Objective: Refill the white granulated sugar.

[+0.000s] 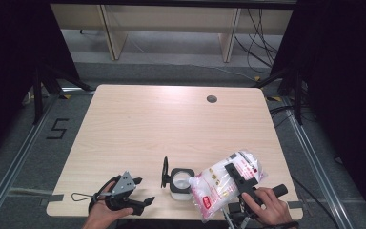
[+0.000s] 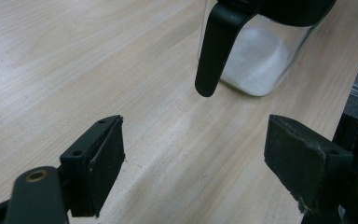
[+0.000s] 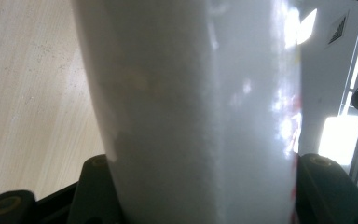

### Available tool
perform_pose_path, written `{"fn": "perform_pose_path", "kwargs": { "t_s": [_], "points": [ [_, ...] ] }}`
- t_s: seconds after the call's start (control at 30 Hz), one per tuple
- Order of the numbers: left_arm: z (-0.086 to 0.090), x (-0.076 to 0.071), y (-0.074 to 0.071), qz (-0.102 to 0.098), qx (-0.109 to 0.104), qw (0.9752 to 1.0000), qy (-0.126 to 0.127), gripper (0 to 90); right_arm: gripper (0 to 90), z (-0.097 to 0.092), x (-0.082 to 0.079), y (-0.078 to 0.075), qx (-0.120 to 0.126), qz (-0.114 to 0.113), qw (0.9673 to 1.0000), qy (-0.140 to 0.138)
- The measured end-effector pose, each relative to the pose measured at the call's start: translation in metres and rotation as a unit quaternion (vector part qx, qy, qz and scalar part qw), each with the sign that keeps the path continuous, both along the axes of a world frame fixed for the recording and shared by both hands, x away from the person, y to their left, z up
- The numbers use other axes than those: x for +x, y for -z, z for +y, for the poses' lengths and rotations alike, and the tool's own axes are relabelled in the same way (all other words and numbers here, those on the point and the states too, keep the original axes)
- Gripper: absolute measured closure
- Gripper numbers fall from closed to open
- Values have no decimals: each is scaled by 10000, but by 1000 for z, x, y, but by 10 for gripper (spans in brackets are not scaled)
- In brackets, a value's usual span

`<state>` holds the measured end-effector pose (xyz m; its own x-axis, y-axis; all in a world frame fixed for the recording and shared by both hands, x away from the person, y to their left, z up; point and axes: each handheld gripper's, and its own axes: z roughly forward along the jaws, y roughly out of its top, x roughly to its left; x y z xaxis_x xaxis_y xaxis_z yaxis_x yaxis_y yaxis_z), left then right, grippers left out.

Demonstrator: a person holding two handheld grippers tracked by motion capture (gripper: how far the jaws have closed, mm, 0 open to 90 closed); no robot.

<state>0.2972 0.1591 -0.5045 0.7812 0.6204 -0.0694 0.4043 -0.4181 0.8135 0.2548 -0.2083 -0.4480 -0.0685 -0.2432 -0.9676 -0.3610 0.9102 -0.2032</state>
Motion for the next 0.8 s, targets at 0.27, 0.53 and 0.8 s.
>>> {"fn": "perform_pose_path", "kwargs": {
  "t_s": [0.27, 0.53, 0.8],
  "points": [
    [0, 0, 0, -33, 23, 10000, 1, 194, 475, 0, 0, 1, 78, 7, 10000, -4],
    [-1, -1, 1, 32, -40, 10000, -1, 194, 476, 0, 0, -1, -25, -37, 10000, -3],
    [-1, -1, 0, 27, -129, 9999, -17, 194, 476, 1, -1, 0, -97, -25, 9999, 59]
  ]
}}
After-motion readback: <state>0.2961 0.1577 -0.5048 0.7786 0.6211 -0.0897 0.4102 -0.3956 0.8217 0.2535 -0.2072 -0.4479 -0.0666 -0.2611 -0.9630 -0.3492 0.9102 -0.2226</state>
